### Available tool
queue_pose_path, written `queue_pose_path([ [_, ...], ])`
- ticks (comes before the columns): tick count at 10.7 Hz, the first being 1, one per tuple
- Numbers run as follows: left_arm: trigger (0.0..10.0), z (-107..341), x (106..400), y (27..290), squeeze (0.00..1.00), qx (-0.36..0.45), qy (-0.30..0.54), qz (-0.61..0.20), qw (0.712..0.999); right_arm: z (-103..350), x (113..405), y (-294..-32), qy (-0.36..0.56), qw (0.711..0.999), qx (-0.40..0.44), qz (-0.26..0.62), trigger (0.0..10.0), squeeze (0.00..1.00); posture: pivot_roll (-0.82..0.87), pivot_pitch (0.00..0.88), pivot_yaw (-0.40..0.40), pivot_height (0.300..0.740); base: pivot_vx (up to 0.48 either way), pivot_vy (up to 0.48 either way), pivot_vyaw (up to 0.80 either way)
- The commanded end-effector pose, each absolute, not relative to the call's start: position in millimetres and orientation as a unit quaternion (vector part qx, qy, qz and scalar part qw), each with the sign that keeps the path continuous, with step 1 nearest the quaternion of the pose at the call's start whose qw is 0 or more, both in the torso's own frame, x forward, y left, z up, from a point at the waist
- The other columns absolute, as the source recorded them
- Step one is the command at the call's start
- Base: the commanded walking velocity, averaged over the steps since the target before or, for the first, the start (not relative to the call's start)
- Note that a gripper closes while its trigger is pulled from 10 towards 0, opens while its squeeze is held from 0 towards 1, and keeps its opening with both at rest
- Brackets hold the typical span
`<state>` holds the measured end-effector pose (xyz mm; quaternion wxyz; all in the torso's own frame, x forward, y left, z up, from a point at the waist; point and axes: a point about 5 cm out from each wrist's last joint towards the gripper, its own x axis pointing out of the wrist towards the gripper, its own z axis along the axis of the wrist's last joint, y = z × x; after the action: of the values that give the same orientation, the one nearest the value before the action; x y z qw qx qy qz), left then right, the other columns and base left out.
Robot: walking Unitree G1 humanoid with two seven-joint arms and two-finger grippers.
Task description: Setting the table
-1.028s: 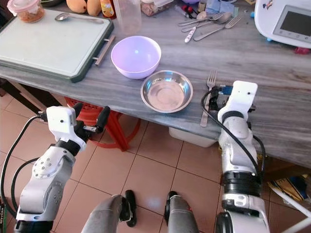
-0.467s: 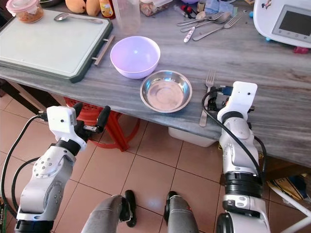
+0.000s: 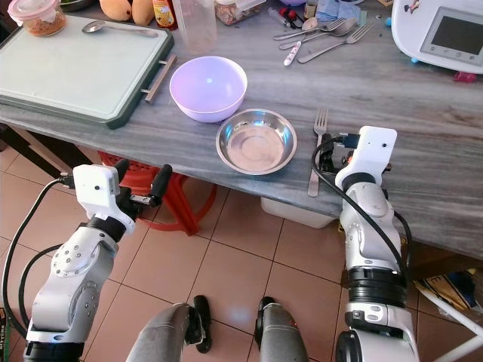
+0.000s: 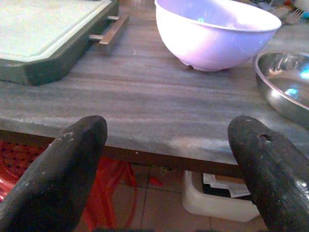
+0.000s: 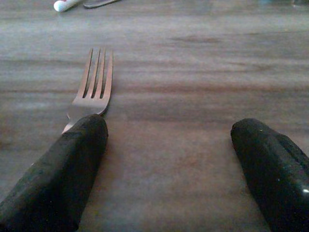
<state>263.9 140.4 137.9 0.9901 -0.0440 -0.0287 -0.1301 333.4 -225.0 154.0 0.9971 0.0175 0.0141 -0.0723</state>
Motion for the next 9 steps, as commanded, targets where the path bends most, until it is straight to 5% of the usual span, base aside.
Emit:
queue_pose_path([
  [1,10.0,134.1,263.2,140.3,0.00,-0.041,-0.020,-0.129,0.991,143.9,332.5,-219.0,0.034,0.998,0.028,-0.054,10.0,0.00,0.01,0.246,0.061,0.740,0.000,0.000,0.00],
  [9,10.0,133.4,264.0,138.7,0.00,-0.043,-0.021,-0.128,0.991,150.3,325.4,-216.1,0.012,0.999,0.017,-0.047,10.0,0.00,0.00,0.245,0.055,0.740,0.000,0.000,0.00],
])
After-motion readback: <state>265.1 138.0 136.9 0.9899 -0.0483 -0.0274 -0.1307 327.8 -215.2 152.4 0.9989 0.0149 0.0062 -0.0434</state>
